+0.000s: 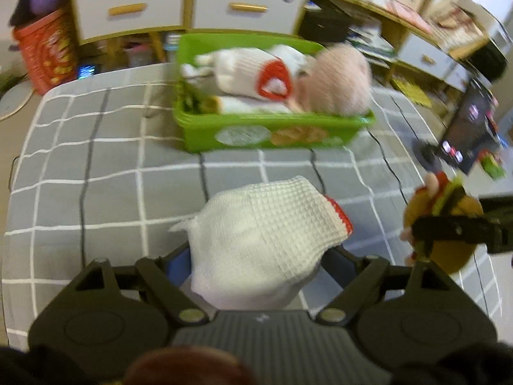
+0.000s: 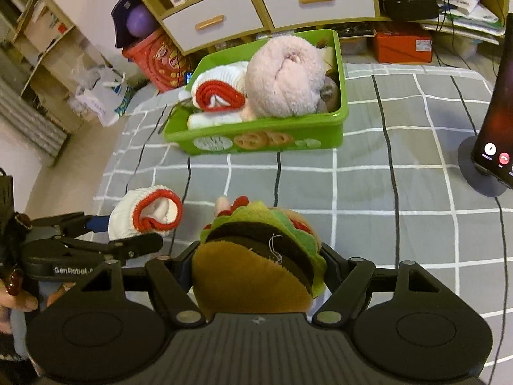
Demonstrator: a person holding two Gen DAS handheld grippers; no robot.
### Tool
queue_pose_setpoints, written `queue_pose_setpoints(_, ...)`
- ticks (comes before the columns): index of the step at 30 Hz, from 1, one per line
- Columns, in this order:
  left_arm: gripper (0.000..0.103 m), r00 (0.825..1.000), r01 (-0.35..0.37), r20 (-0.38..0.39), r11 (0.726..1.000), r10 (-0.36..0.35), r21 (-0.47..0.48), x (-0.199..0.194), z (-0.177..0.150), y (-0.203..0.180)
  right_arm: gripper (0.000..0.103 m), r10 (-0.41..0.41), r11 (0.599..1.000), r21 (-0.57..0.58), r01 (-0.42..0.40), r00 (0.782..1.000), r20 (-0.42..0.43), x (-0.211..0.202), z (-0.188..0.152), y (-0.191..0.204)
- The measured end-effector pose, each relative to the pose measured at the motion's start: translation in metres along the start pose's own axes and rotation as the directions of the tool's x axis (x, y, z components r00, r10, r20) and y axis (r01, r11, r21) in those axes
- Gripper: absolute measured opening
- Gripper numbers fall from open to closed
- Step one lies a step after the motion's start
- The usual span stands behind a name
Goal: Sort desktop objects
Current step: 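Carry both plushes over the green bin and lower them inside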
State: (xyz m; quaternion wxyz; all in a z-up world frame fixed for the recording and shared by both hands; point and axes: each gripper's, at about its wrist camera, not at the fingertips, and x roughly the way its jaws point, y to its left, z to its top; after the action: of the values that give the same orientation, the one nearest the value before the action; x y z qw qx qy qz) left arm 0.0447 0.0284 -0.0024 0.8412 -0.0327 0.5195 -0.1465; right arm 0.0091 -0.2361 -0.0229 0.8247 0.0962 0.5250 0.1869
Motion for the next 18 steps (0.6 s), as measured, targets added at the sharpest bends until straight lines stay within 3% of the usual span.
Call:
queue_pose_setpoints(8,0.085,0.996,-0.016,0.082,0.993,0.026,-0.120,-0.009,0.031,0.025,0.075,0.021,0.997,0.070,-0.024,0.999,0.049,0.002,0.020,0.005)
queue_pose_setpoints(14,0.085,0.993,-0.015,0.114,0.989,0.032,-0.147,-0.002,0.057,0.031,0.075,0.012,0.991,0.130,-0.024,0.996,0.092,-0.001,0.034,0.001)
queue_pose_setpoints(18,0.085,0.991,-0.061,0.114,0.991,0.075,-0.122,0.004,0.075,0.029,0.075,0.009,0.985,0.172,-0.031,0.992,0.128,-0.009,0.049,-0.003)
